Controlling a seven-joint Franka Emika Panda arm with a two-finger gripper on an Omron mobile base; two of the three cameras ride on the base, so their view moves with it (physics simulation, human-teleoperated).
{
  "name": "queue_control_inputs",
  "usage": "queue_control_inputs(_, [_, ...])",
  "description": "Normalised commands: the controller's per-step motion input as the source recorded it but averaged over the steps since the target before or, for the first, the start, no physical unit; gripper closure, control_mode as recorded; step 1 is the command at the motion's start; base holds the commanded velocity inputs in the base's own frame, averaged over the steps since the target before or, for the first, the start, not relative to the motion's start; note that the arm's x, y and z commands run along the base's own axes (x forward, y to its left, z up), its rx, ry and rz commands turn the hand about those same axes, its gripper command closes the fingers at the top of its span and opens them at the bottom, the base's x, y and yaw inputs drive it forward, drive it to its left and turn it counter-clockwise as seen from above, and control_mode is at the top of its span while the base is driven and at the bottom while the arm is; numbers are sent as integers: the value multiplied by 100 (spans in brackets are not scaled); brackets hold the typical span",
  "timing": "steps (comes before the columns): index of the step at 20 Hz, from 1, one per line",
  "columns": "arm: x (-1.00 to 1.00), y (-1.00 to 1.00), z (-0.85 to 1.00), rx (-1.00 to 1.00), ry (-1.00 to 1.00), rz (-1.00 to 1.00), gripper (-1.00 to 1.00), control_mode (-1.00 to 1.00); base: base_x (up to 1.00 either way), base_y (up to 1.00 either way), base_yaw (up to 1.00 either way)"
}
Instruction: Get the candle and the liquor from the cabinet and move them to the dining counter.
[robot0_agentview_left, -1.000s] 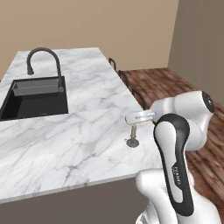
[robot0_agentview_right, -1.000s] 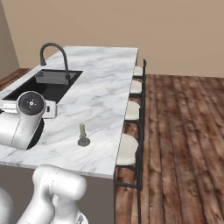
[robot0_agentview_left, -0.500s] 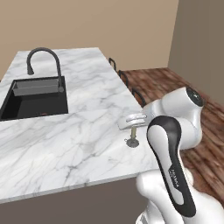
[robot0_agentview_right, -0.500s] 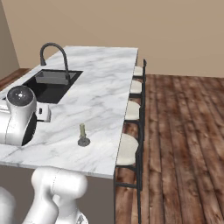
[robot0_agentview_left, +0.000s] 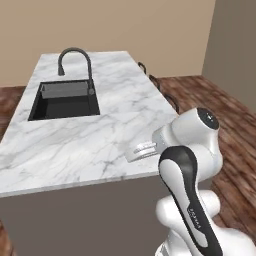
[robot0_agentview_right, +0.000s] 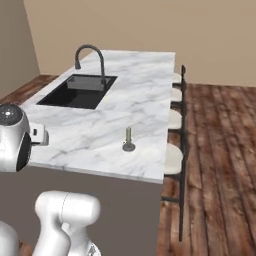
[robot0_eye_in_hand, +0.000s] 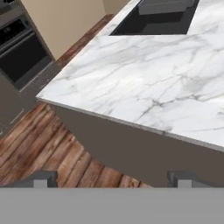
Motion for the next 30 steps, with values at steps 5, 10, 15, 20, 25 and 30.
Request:
queue_control_inputs(5, [0,0,0,0,0,0,-100,100,-77,63,17])
queue_control_inputs(10, [0,0,0,0,0,0,-100,100,-75,71,28])
queue_control_inputs(15, [0,0,0,0,0,0,-100,100,-57,71,41])
queue_control_inputs(20, [0,0,0,0,0,0,-100,100,-50,73,45])
queue_control_inputs(25, [0,0,0,0,0,0,-100,100,-49,70,48])
queue_control_inputs(30, [0,0,0,0,0,0,-100,100,-50,69,48])
